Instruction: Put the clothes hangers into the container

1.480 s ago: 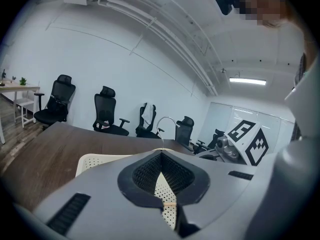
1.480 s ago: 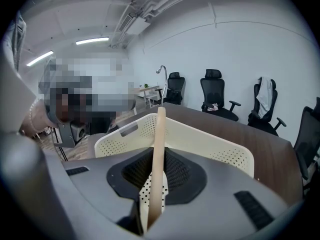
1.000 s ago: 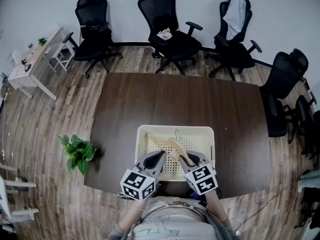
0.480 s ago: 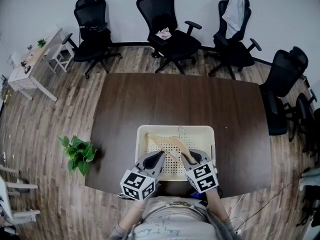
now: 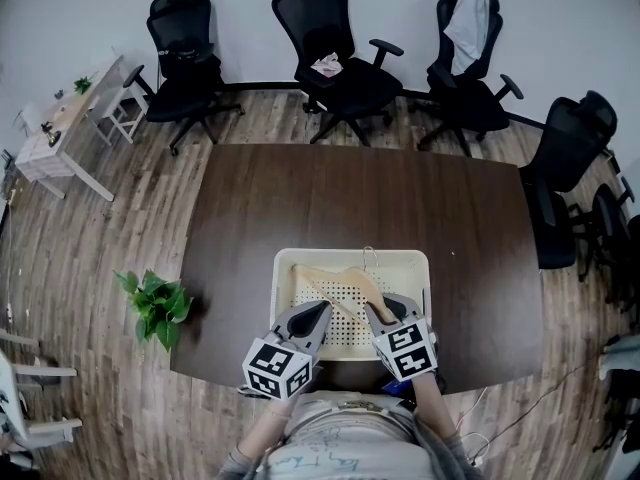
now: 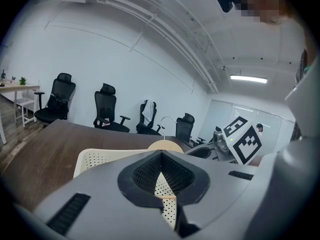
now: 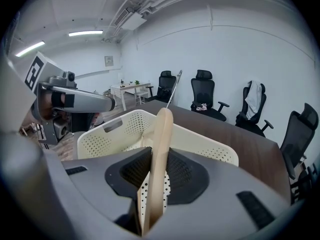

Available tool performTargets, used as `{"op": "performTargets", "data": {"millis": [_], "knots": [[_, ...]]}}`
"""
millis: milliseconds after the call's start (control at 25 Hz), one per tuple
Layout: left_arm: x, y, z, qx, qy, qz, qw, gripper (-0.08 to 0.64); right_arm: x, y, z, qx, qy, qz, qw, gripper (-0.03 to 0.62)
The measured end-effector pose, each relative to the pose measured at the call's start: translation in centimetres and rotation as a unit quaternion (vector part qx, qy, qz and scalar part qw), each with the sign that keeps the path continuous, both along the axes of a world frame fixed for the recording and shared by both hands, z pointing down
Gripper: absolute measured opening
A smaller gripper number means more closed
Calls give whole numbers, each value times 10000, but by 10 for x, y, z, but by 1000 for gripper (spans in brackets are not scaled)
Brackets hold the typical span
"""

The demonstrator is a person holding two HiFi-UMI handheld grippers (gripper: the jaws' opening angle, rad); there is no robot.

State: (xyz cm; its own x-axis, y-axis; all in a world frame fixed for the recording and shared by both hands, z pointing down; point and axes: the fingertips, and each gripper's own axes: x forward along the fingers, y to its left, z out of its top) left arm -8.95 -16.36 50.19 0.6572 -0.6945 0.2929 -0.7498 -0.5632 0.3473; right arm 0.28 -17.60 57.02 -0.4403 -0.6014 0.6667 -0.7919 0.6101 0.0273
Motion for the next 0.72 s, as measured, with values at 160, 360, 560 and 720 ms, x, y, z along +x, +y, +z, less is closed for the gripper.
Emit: {"op": "performTargets", "data": {"millis": [160, 360, 560, 720], "knots": [[1, 0, 2, -21, -3, 21, 10000, 11, -1, -2, -1, -55, -15, 55, 10000, 97], [5, -1, 3, -39, -9, 59, 10000, 11, 4, -5, 1, -31, 63, 108, 9999, 101], [5, 0, 6, -63, -22, 53, 10000, 11, 7, -8, 3, -1, 150, 163, 9998, 106], [5, -1, 7, -84, -39, 55, 9999, 11, 11, -12, 5, 28, 247, 207, 9995, 110]]}}
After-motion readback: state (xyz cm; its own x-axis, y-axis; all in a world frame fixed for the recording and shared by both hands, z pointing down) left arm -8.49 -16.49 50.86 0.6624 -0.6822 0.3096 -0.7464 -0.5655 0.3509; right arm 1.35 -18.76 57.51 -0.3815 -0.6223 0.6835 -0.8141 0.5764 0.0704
